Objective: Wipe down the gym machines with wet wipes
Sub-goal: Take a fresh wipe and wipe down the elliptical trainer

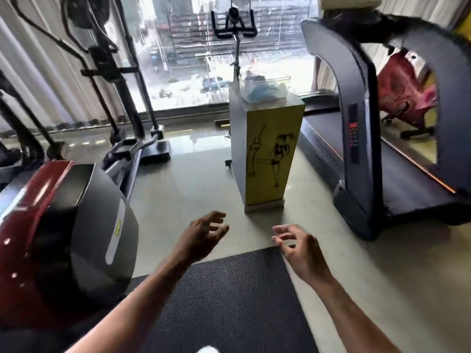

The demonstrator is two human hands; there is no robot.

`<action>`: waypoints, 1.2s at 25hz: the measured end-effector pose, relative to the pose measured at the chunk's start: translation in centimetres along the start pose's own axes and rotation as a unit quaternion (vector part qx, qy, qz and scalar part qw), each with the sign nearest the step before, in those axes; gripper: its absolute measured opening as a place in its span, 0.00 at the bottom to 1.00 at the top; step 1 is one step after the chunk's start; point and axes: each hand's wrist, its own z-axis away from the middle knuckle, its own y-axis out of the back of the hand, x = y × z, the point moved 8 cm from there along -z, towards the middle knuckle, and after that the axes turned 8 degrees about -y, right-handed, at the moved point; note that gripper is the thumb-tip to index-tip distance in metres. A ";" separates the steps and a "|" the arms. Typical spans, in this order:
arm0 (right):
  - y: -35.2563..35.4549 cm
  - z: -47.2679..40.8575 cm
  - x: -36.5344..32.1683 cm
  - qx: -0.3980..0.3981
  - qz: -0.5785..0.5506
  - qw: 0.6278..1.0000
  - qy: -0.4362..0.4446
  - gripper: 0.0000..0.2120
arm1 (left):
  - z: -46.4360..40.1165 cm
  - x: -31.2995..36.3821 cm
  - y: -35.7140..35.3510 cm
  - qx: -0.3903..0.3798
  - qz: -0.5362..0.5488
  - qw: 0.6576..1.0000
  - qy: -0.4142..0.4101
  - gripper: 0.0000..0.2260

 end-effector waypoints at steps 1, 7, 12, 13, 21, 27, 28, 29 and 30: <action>0.3 -3.0 -0.5 -0.002 0.002 1.000 0.001 0.09 | -2.9 0.3 0.6 0.010 0.009 1.000 -0.002 0.14; 0.4 -21.8 -2.3 0.001 0.007 1.000 0.023 0.09 | -21.7 -1.7 2.8 0.053 0.047 0.997 -0.033 0.14; 1.4 -37.0 -5.5 -0.003 0.019 0.999 0.026 0.08 | -37.4 -3.2 6.0 0.066 0.065 0.994 -0.056 0.13; 2.1 -40.1 -6.0 0.010 0.019 0.999 0.030 0.08 | -40.7 -3.2 6.6 0.065 0.063 0.994 -0.062 0.12; 5.3 -62.2 -7.6 0.042 0.008 0.999 0.024 0.08 | -62.5 -3.0 9.6 0.072 0.022 0.990 -0.117 0.14; 8.1 -86.4 -10.0 0.043 0.035 0.994 0.091 0.06 | -80.7 -2.3 11.5 0.127 -0.072 0.980 -0.133 0.12; 7.9 -89.9 -10.3 0.033 0.054 0.994 0.094 0.06 | -83.2 -2.2 11.6 0.119 -0.083 0.981 -0.131 0.12; 7.4 -93.0 -10.4 0.017 0.078 0.993 0.091 0.05 | -85.4 -2.2 11.6 0.106 -0.096 0.981 -0.129 0.12; 6.4 -96.4 -9.9 -0.008 0.109 0.990 0.086 0.05 | -88.0 -2.6 11.3 0.089 -0.115 0.981 -0.126 0.12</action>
